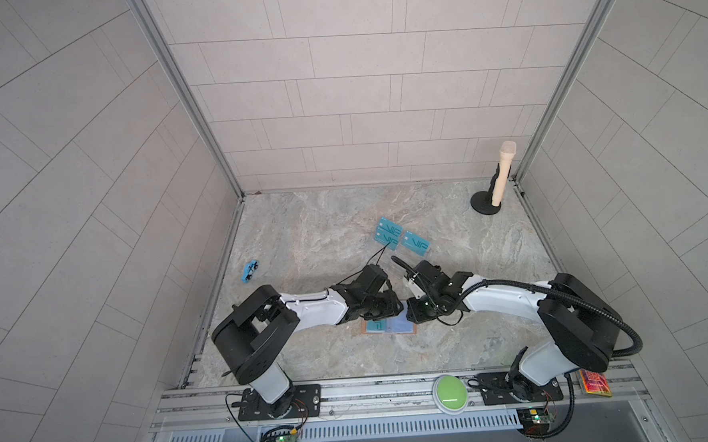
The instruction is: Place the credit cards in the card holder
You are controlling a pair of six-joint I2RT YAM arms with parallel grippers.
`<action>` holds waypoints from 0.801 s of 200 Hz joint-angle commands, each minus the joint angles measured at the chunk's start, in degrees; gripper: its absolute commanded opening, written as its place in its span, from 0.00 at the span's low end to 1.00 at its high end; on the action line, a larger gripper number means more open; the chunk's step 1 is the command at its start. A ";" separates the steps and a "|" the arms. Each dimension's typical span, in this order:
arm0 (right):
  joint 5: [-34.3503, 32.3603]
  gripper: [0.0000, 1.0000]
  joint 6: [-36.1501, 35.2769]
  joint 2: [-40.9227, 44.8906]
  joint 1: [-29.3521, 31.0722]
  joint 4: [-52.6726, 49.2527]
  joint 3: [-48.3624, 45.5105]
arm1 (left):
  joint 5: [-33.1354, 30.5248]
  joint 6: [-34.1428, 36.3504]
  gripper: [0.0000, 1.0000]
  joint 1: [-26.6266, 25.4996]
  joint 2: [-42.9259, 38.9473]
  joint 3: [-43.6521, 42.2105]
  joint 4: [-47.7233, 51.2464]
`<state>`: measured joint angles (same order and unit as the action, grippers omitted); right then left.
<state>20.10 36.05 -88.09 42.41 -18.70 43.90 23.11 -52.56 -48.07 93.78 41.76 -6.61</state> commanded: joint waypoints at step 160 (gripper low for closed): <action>-1.99 0.21 -0.61 -0.41 0.21 -2.48 1.54 | -2.21 0.87 0.45 1.40 -4.31 -2.20 0.95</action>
<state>19.66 35.99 -88.09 42.46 -19.49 44.25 21.63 -53.21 -47.27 88.33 38.92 -8.05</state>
